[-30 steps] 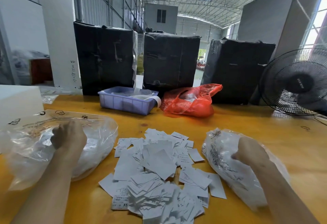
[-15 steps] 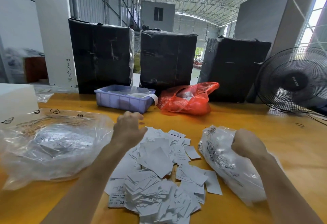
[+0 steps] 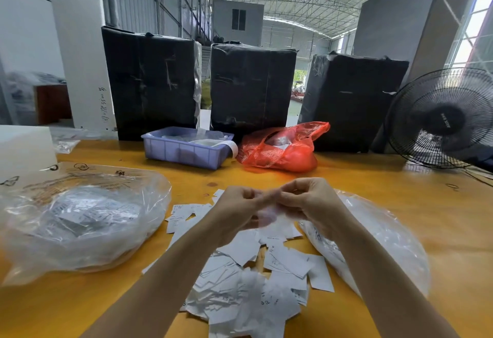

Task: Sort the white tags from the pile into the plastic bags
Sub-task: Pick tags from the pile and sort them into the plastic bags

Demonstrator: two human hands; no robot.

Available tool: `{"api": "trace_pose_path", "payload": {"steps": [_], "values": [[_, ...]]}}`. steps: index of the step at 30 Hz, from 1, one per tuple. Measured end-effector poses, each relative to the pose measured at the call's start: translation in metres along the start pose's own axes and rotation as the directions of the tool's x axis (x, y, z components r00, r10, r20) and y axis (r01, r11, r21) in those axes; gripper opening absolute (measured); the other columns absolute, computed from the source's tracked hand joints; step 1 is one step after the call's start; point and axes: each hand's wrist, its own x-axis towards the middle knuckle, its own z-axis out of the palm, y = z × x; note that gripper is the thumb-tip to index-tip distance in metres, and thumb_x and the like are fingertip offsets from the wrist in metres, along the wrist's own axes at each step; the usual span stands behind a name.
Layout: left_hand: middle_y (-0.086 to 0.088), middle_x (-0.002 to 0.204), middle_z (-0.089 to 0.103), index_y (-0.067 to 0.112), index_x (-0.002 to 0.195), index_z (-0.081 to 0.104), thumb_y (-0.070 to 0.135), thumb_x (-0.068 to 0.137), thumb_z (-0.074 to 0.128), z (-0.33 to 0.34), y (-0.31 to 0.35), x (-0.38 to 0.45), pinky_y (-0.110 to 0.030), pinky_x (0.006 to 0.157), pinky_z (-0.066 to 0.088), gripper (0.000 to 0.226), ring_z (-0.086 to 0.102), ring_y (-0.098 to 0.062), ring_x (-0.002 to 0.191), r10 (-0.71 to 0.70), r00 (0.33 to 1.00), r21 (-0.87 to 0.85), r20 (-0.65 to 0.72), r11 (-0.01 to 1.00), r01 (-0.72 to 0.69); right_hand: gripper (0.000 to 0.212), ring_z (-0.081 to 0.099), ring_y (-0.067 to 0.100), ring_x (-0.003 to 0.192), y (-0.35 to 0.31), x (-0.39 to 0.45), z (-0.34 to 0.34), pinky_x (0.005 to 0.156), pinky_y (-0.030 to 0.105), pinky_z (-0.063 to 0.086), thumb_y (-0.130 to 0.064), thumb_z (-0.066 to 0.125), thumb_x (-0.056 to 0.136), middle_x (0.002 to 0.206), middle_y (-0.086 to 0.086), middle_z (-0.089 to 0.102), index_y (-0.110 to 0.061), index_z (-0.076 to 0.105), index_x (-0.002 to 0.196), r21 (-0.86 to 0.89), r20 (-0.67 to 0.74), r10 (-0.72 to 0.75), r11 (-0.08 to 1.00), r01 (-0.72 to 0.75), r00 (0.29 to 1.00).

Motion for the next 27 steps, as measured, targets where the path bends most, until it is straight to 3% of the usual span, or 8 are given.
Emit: {"api": "trace_pose_path", "payload": {"steps": [4, 8, 12, 17, 21, 24, 25, 27], "values": [[-0.014, 0.072, 0.067, -0.005, 0.087, 0.065, -0.002, 0.074, 0.073, -0.005, -0.003, 0.0, -0.018, 0.054, 0.053, 0.015, 0.067, -0.014, 0.057, 0.0, 0.997, -0.019, -0.078, 1.0, -0.001, 0.008, 0.064, 0.013, 0.051, 0.002, 0.002, 0.0, 0.049, 0.019, 0.051, -0.001, 0.075, 0.072, 0.061, 0.008, 0.069, -0.001, 0.067, 0.075, 0.003, -0.027, -0.021, 1.0, 0.021, 0.999], [-0.013, 0.072, 0.068, -0.003, 0.088, 0.066, -0.005, 0.073, 0.073, -0.007, -0.003, 0.001, -0.018, 0.053, 0.052, 0.016, 0.068, -0.014, 0.056, -0.001, 0.992, 0.016, -0.127, 1.0, 0.003, 0.018, 0.069, 0.016, 0.059, 0.002, 0.004, -0.004, 0.057, 0.024, 0.058, 0.004, 0.074, 0.069, 0.067, 0.009, 0.071, -0.003, 0.066, 0.083, 0.025, -0.006, 0.031, 0.999, -0.03, 1.0], [-0.013, 0.074, 0.069, 0.0, 0.085, 0.066, -0.005, 0.07, 0.076, -0.014, -0.002, 0.002, -0.017, 0.053, 0.052, 0.018, 0.068, -0.014, 0.056, 0.02, 0.986, 0.029, -0.166, 0.999, -0.015, 0.021, 0.067, 0.012, 0.054, 0.007, 0.012, -0.028, 0.051, 0.022, 0.055, 0.004, 0.077, 0.07, 0.07, 0.011, 0.069, -0.009, 0.063, 0.08, -0.219, -0.138, -0.026, 0.976, -0.005, 0.99], [-0.008, 0.07, 0.071, 0.004, 0.082, 0.068, 0.002, 0.064, 0.08, -0.019, 0.001, 0.002, -0.015, 0.052, 0.051, 0.022, 0.069, -0.011, 0.056, 0.028, 0.983, 0.049, -0.18, 0.999, -0.019, 0.019, 0.068, 0.024, 0.058, 0.036, 0.02, -0.084, 0.061, 0.037, 0.059, 0.006, 0.077, 0.072, 0.068, 0.018, 0.067, 0.008, 0.066, 0.087, -0.559, -0.455, -0.002, 0.779, -0.284, 0.89], [-0.001, 0.062, 0.071, 0.005, 0.081, 0.068, 0.007, 0.062, 0.081, -0.017, 0.001, 0.002, -0.014, 0.051, 0.05, 0.023, 0.067, -0.008, 0.054, 0.039, 0.981, 0.056, -0.189, 0.998, -0.029, 0.022, 0.058, 0.016, 0.052, 0.05, 0.015, -0.093, 0.047, 0.028, 0.047, -0.01, 0.078, 0.077, 0.061, 0.008, 0.061, 0.0, 0.06, 0.069, -0.778, -0.412, 0.177, 0.442, -0.447, 0.894], [0.001, 0.059, 0.069, 0.004, 0.082, 0.068, 0.009, 0.061, 0.082, -0.016, 0.0, 0.003, -0.013, 0.049, 0.047, 0.025, 0.063, -0.006, 0.049, 0.068, 0.977, 0.077, -0.202, 0.996, -0.054, 0.042, 0.05, 0.018, 0.056, 0.032, 0.015, -0.084, 0.046, 0.023, 0.032, -0.029, 0.072, 0.083, 0.06, 0.002, 0.049, -0.01, 0.042, 0.06, -0.858, -0.444, 0.07, 0.257, -0.446, 0.894], [0.002, 0.059, 0.069, 0.004, 0.081, 0.068, 0.009, 0.061, 0.083, -0.015, 0.0, 0.003, -0.013, 0.049, 0.047, 0.026, 0.062, -0.005, 0.049, 0.074, 0.975, 0.083, -0.208, 0.995, -0.058, 0.04, 0.055, 0.023, 0.067, 0.022, 0.012, -0.078, 0.052, 0.024, 0.036, -0.035, 0.069, 0.085, 0.068, 0.004, 0.053, -0.01, 0.044, 0.064, -0.869, -0.449, -0.033, 0.248, -0.428, 0.893], [0.003, 0.058, 0.068, 0.005, 0.08, 0.068, 0.011, 0.06, 0.083, -0.014, 0.0, 0.003, -0.014, 0.049, 0.048, 0.026, 0.062, -0.005, 0.049, 0.08, 0.974, 0.093, -0.21, 0.994, -0.061, 0.039, 0.06, 0.026, 0.089, 0.002, 0.008, -0.061, 0.066, 0.029, 0.044, -0.048, 0.065, 0.084, 0.09, 0.007, 0.061, -0.01, 0.058, 0.085, -0.868, -0.364, -0.164, 0.416, -0.27, 0.917]]}}
